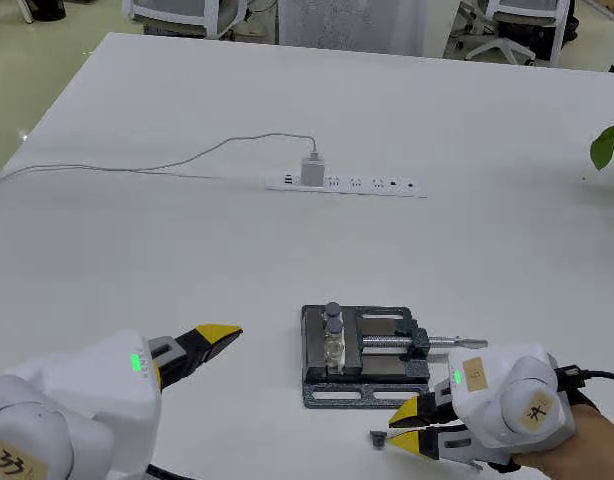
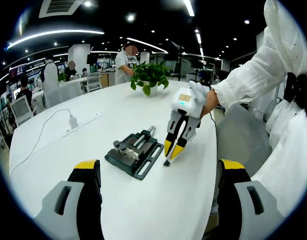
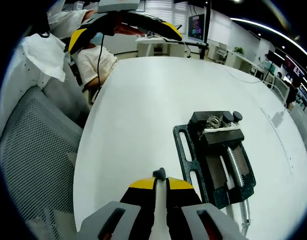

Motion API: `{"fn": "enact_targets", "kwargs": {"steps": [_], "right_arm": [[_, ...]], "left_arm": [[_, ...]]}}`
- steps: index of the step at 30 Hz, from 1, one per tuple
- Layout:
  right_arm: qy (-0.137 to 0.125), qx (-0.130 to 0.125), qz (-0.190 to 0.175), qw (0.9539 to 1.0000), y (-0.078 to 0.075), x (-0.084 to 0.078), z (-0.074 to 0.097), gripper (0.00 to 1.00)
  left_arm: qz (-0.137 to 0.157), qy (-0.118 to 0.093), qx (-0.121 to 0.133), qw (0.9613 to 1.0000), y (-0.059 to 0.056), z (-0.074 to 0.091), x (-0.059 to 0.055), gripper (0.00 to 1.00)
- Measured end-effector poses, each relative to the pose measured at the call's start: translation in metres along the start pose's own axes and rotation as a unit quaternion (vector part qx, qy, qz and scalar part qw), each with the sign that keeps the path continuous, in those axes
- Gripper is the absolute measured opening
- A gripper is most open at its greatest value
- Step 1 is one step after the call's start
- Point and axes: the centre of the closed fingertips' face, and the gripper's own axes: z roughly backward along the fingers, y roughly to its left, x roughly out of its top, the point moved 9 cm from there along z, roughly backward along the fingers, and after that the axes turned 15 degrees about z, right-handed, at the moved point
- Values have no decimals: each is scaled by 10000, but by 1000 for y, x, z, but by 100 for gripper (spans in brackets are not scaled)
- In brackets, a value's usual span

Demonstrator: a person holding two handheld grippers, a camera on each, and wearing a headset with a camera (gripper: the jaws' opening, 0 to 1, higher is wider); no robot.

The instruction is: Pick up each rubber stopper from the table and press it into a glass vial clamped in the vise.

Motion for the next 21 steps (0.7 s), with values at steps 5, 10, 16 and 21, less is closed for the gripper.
{"fn": "enact_targets", "kwargs": {"steps": [5, 10, 16, 21], "right_arm": [[50, 26, 48, 10000, -1, -1, -2, 1], [52, 66, 74, 9999, -1, 0, -4, 0], [91, 93, 169, 9998, -1, 1, -6, 0], [106, 87, 109, 9998, -2, 1, -7, 0]], "left_arm": [[33, -5, -1, 10000, 0, -1, -1, 97], [48, -10, 5, 10000, 1, -1, -1, 97], [66, -10, 6, 10000, 1, -1, -2, 96], [73, -15, -3, 10000, 2, -1, -1, 96]]}}
